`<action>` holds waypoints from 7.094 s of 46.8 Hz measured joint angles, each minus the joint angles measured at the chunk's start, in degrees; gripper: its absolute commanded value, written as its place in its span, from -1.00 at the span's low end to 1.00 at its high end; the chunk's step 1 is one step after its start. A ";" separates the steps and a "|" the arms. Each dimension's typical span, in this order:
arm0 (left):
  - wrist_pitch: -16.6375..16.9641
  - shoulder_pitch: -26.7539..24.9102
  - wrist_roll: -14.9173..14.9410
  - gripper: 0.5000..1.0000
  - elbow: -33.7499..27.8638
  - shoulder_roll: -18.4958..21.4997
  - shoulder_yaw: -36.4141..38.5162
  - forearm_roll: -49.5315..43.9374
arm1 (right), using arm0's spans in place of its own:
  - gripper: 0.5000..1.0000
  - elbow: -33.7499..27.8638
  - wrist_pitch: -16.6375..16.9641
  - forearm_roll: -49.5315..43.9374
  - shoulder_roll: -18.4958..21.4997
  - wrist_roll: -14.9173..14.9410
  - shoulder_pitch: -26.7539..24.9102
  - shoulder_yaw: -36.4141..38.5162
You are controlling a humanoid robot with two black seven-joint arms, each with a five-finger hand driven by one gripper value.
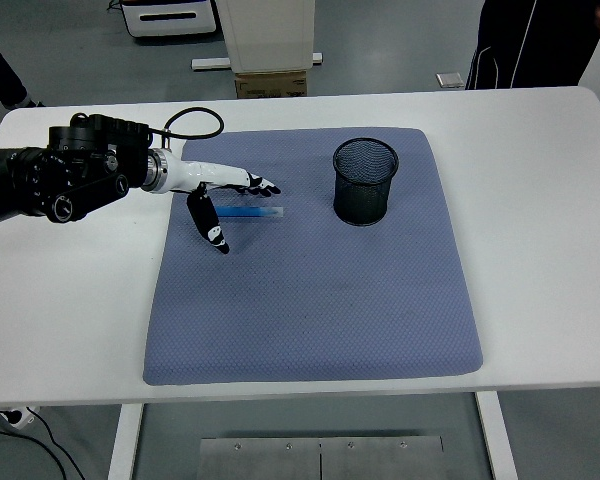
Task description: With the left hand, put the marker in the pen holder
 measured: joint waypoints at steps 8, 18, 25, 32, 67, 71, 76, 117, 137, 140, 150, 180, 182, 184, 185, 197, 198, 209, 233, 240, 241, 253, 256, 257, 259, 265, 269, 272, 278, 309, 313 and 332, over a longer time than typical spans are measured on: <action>0.00 -0.22 0.00 1.00 0.58 -0.08 -0.02 1.56 | 1.00 0.00 0.00 0.00 0.00 0.00 0.00 0.02; 0.03 -0.22 0.01 1.00 0.87 -0.26 -0.01 3.97 | 1.00 0.00 0.00 0.00 0.00 0.00 0.00 0.01; 0.01 -0.22 0.01 1.00 0.87 -0.35 0.03 4.91 | 1.00 0.00 0.00 0.00 0.00 0.00 0.00 0.02; 0.01 -0.22 0.01 1.00 0.87 -0.35 0.07 5.63 | 1.00 0.00 0.00 0.00 0.00 0.00 0.00 0.03; -0.18 -0.40 -0.17 0.11 0.86 -0.58 0.08 6.19 | 1.00 0.00 0.00 0.00 0.00 0.00 0.00 0.02; -0.17 -0.39 -0.18 -0.05 0.79 -0.83 0.08 6.19 | 1.00 0.00 0.00 0.00 0.00 0.00 0.00 0.01; -0.17 -0.35 -0.32 -0.20 0.78 -0.88 0.15 6.23 | 1.00 0.00 0.00 0.00 0.00 0.00 0.00 0.01; 0.63 0.14 -0.35 -0.99 0.68 -1.67 0.20 7.22 | 1.00 0.00 0.00 0.00 0.00 0.00 0.00 0.01; 0.70 0.40 -0.35 -0.71 0.68 -1.68 0.25 7.31 | 1.00 0.01 0.00 0.00 0.00 0.00 0.00 0.01; 0.70 0.40 -0.39 -0.37 0.68 -1.61 0.25 7.56 | 1.00 0.01 0.00 0.00 0.00 0.00 0.00 0.03; 0.69 0.39 -0.60 -0.31 0.68 -1.50 0.18 7.60 | 1.00 0.00 0.00 0.00 0.00 0.00 0.00 0.03; 0.65 0.32 -0.61 -1.00 0.69 -1.58 0.25 7.74 | 1.00 0.00 0.00 0.00 0.00 0.00 0.00 0.00; 0.65 0.32 -0.62 -1.00 0.69 -1.58 0.25 7.75 | 1.00 0.00 0.00 0.00 0.00 0.00 0.00 0.00; 0.64 0.32 -0.68 -1.00 0.69 -1.58 0.25 7.75 | 1.00 0.00 0.00 0.00 0.00 0.00 0.00 0.00; 0.63 0.32 -0.69 -1.00 0.69 -1.58 0.25 7.75 | 1.00 0.00 0.00 0.00 0.00 0.00 0.00 0.01; 0.34 -0.34 -1.20 -1.00 0.69 -1.40 0.04 7.44 | 1.00 0.00 0.00 0.00 0.00 0.00 0.00 0.03; 0.34 -0.37 -1.22 -1.00 0.69 -1.37 0.02 7.36 | 1.00 0.00 0.00 0.00 0.00 0.00 0.00 0.02; 0.18 -1.28 -1.23 -1.00 0.69 -1.10 -0.51 6.89 | 1.00 0.03 0.00 0.00 0.00 0.00 0.00 0.02; 0.08 -2.93 -1.23 -1.00 0.75 -0.80 -4.60 5.58 | 1.00 0.00 0.00 0.00 0.00 0.00 0.00 0.02; 0.08 -3.59 -1.22 -1.00 0.78 -0.78 -6.21 4.04 | 1.00 0.00 0.00 0.00 0.00 0.00 0.00 0.03; 0.08 -3.61 -1.22 -1.00 0.78 -0.78 -6.42 3.67 | 1.00 0.00 0.00 0.00 0.00 0.00 0.00 0.03; 0.08 -4.17 -1.18 -1.00 0.78 -0.96 -8.87 0.74 | 1.00 0.02 0.00 0.00 0.00 0.00 0.00 0.01; 0.08 -4.19 -1.18 -1.00 0.78 -1.02 -9.57 0.73 | 1.00 0.00 0.00 0.00 0.00 0.00 0.00 0.00; 0.09 -4.21 -1.18 -1.00 0.78 -1.09 -9.85 0.72 | 1.00 0.01 0.00 0.00 0.00 0.00 0.00 -0.01; 0.09 -4.23 -1.20 -1.00 0.78 -1.21 -10.42 0.60 | 1.00 0.01 0.00 0.00 0.00 0.00 0.00 0.00; 0.09 -4.23 -1.22 -1.00 0.78 -1.50 -11.84 -0.27 | 1.00 0.00 0.00 0.00 0.00 0.00 0.00 0.00; 0.16 -4.18 -1.25 -1.00 0.79 -1.98 -12.95 -1.07 | 1.00 -0.01 0.00 0.00 0.00 0.00 -0.01 0.00; 0.17 -4.11 -1.32 -1.00 0.78 -2.59 -13.92 -2.06 | 1.00 0.01 0.00 0.00 0.00 0.01 0.00 0.01; 0.32 -4.08 -1.32 -1.00 0.78 -3.34 -14.80 -3.86 | 1.00 0.00 0.00 0.00 0.00 0.00 -0.01 0.03; 0.72 -2.42 -1.23 -1.00 5.19 -10.56 -20.77 -13.80 | 1.00 0.00 0.00 0.00 0.00 0.00 0.00 0.01; 0.81 -1.32 -1.21 -1.00 5.21 -11.22 -20.92 -15.59 | 1.00 0.00 0.00 0.00 0.00 0.01 0.00 0.01; 3.01 4.35 -1.30 -1.00 6.50 -13.93 -24.04 -21.12 | 1.00 0.00 -0.01 0.00 0.00 0.00 0.00 0.01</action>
